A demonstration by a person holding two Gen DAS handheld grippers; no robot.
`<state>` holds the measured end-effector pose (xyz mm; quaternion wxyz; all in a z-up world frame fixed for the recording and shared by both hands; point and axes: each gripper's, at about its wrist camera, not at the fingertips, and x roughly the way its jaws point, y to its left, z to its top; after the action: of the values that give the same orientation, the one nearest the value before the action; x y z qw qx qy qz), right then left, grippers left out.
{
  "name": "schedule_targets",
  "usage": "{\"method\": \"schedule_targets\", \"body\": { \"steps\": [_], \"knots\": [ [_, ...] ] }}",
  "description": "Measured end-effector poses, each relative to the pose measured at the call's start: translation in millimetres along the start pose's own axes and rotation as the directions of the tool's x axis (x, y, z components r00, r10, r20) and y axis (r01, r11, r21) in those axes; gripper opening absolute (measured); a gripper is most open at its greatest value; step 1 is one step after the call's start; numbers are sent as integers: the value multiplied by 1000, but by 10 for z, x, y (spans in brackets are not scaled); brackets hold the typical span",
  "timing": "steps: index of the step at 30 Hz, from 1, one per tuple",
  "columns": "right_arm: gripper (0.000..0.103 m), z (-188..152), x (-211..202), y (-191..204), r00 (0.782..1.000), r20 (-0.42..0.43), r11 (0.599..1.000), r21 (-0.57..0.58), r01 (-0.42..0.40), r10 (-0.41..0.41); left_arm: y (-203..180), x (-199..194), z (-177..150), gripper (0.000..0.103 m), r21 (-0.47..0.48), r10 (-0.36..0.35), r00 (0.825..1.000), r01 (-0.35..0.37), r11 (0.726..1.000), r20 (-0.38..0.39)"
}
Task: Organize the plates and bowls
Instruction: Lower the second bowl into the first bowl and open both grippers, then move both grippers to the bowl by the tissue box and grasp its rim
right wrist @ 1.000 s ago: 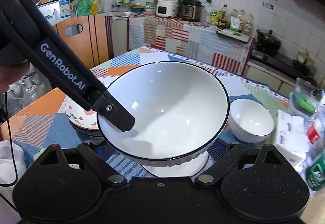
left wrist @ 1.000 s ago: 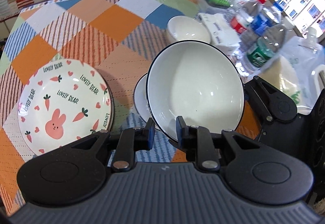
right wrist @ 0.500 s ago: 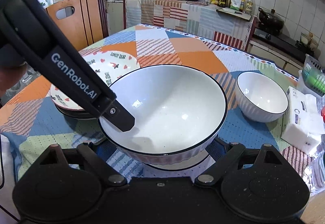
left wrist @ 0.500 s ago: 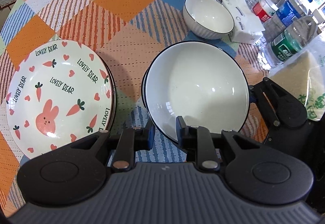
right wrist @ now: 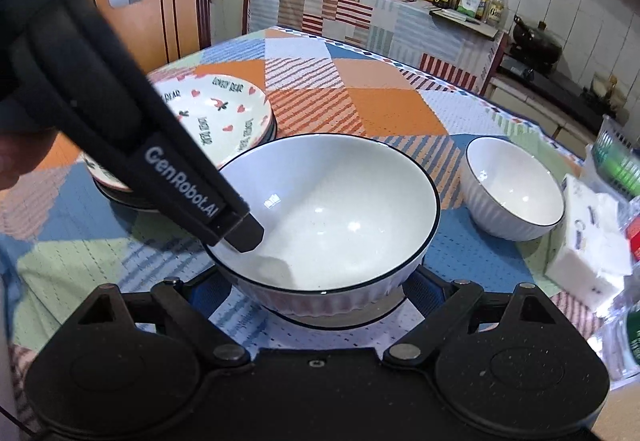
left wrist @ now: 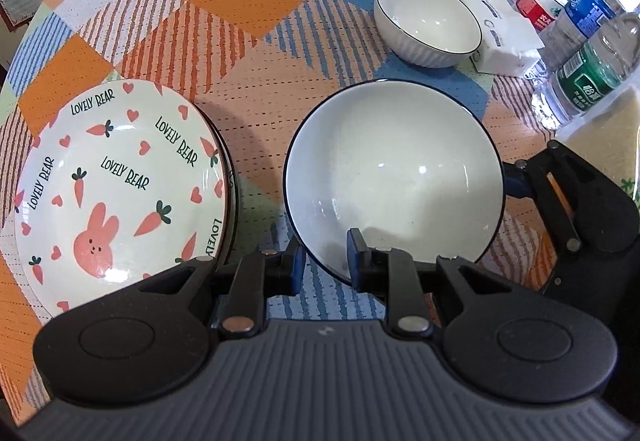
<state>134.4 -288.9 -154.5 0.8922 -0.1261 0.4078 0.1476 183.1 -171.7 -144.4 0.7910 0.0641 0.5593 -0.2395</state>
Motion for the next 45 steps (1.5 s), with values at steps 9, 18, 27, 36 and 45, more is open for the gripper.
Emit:
{"method": "schedule_targets", "body": {
  "steps": [9,18,27,36,45],
  "knots": [
    [95,-23,-49,-45,1000,-13,1000,14,28,-27,-2,-37,1,20,6,16,999,-17,1000,28],
    [96,-23,-459,-68,997,52,999,-15,51,-51,-12,-378,-40,21,25,4,998,-5,1000,63],
    [96,114,-877,-363,993,106,994,98,48,-58,-148,-832,21,21,97,6,994,-17,995,110],
    [96,261,-981,-685,987,134,978,201,62,-90,-202,-1124,227,24,61,-10,987,0,998,163],
    [96,95,-686,-1049,971,220,943,333,13,-91,-206,-1069,507,42,-12,-30,968,34,999,249]
  ]
}}
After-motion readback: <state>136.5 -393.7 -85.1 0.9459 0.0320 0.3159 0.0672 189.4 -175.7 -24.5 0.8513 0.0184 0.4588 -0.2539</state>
